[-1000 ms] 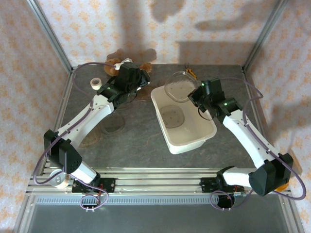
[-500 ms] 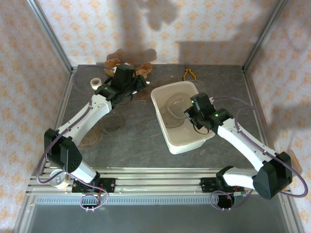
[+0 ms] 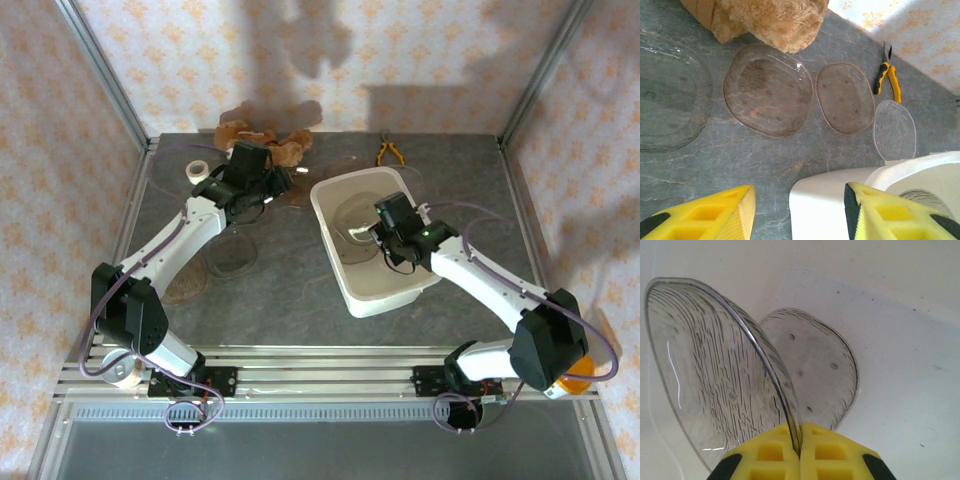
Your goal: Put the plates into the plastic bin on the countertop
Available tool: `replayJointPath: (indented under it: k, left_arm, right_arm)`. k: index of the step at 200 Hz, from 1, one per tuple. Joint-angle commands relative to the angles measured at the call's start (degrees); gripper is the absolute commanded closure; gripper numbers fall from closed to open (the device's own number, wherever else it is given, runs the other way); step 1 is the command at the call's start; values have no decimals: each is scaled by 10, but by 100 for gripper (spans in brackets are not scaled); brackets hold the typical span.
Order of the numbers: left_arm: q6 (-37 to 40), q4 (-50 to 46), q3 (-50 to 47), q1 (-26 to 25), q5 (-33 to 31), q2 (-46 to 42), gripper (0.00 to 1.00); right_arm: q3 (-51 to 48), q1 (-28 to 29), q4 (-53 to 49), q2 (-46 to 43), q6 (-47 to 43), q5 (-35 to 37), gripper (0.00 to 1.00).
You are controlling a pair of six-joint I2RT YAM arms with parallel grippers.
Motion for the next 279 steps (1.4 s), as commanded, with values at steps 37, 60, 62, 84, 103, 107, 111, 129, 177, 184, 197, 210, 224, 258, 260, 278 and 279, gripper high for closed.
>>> replayJointPath:
  k: [37, 60, 62, 84, 103, 107, 111, 129, 177, 184, 197, 210, 224, 258, 260, 278, 279]
  left_arm:
    - [23, -27, -22, 13, 5, -28, 49]
    - [25, -32, -26, 15, 3, -32, 49]
    - [25, -32, -26, 15, 3, -32, 49]
    - [26, -35, -30, 16, 1, -35, 49]
    - [27, -33, -36, 17, 2, -37, 49]
    - [27, -32, -37, 17, 2, -38, 49]
    - [26, -31, -39, 17, 3, -38, 49]
    - [24, -25, -44, 18, 6, -38, 49]
    - [26, -20, -44, 20, 14, -34, 49]
    - [26, -21, -44, 20, 13, -33, 49]
    - [28, -24, -43, 21, 14, -33, 49]
    - [29, -26, -44, 23, 15, -34, 49]
    - [29, -28, -46, 25, 14, -35, 49]
    - [32, -32, -49, 29, 15, -35, 49]
    - [32, -32, -49, 29, 15, -35, 49]
    - [33, -32, -49, 32, 15, -34, 49]
    - [33, -32, -49, 32, 16, -34, 49]
  right_arm:
    - [6, 10, 19, 51, 65, 7, 100]
    - [15, 17, 16, 62, 75, 8, 100]
    - [17, 18, 14, 63, 75, 9, 100]
    - [55, 31, -27, 62, 58, 45, 100]
    - [78, 38, -54, 55, 48, 71, 100]
    - [82, 39, -58, 53, 46, 75, 100]
    - [86, 41, -62, 52, 46, 79, 100]
    - [92, 43, -67, 47, 54, 80, 100]
    - [75, 46, -40, 67, 93, 38, 100]
    - [70, 47, -36, 71, 98, 37, 100]
    - [64, 48, -29, 79, 107, 34, 100]
    - [63, 48, -23, 89, 113, 30, 100]
    - [60, 48, -18, 98, 124, 25, 100]
    - [55, 49, -11, 120, 132, 28, 100]
    - [54, 49, -10, 121, 133, 28, 100]
    - [48, 50, -2, 131, 138, 28, 100]
    - [48, 50, -1, 131, 138, 29, 100]
